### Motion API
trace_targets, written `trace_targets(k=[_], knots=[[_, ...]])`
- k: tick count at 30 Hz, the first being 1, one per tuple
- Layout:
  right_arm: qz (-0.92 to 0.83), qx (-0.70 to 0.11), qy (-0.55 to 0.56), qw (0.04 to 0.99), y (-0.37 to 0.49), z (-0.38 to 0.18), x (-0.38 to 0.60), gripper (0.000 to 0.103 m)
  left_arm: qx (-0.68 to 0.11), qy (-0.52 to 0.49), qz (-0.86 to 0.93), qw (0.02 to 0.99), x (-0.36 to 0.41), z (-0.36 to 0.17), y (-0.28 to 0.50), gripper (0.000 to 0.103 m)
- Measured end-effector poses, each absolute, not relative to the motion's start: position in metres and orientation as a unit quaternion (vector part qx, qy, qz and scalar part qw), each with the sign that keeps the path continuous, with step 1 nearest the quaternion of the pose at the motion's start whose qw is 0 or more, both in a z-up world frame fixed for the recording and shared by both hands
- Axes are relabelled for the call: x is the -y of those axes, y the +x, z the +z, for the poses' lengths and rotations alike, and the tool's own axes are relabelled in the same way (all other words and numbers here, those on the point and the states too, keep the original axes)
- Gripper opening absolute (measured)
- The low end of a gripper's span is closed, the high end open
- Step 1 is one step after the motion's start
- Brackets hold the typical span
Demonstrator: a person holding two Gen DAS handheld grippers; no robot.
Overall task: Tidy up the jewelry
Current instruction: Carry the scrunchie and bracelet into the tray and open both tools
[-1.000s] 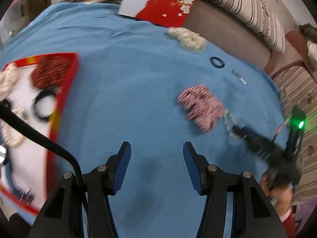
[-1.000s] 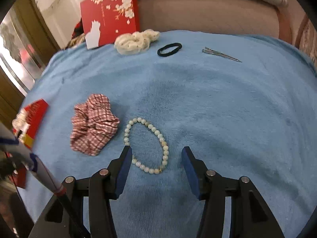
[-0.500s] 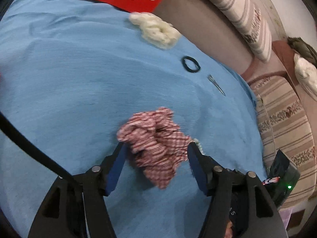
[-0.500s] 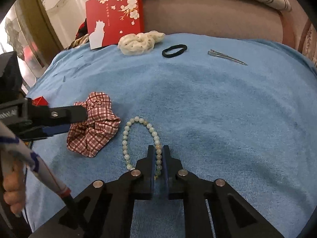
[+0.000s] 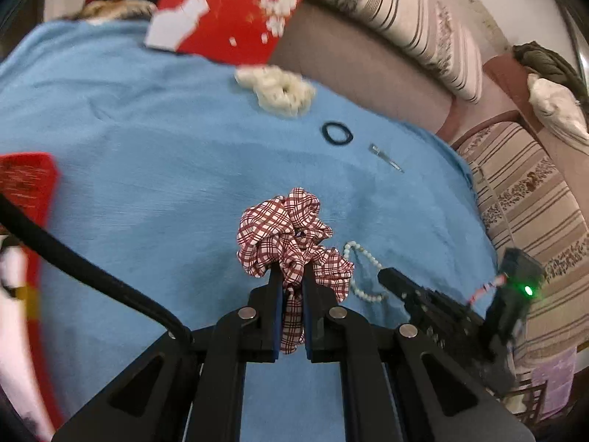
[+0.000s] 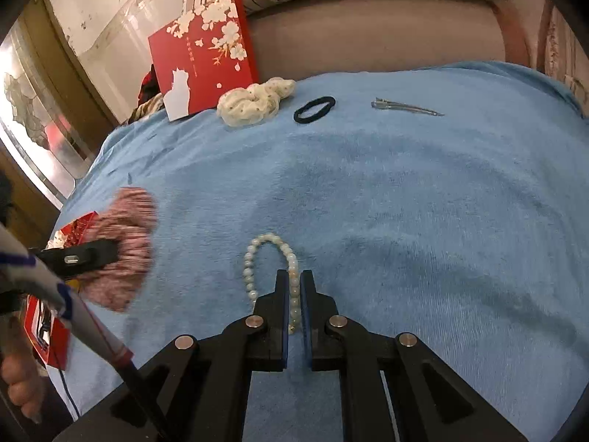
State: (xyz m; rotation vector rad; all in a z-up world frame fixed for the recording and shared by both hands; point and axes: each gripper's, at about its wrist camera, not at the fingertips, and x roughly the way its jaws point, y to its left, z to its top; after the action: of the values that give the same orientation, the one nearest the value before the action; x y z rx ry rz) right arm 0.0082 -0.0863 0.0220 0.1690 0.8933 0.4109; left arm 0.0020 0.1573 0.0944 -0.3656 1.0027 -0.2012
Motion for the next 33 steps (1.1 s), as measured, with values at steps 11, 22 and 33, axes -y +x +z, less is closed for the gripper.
trace_targets(k=[11,22,33], knots=[[0.237,-0.394,0.064,0.886,-0.036,0.097,0.053,0.007,-0.455,-0.186,0.008,0.871,-0.281,0.129,-0.082,0.008],[0.329,-0.376,-0.011,0.866,-0.071,0.145,-0.064,0.007,-0.418,-0.268,0.083,0.864,-0.404,0.138,-0.099,0.009],[0.444,-0.416,-0.085,0.789,-0.106,0.122,-0.22,0.007,-0.402,-0.365,0.097,0.834,-0.453,0.083,-0.06,0.009]])
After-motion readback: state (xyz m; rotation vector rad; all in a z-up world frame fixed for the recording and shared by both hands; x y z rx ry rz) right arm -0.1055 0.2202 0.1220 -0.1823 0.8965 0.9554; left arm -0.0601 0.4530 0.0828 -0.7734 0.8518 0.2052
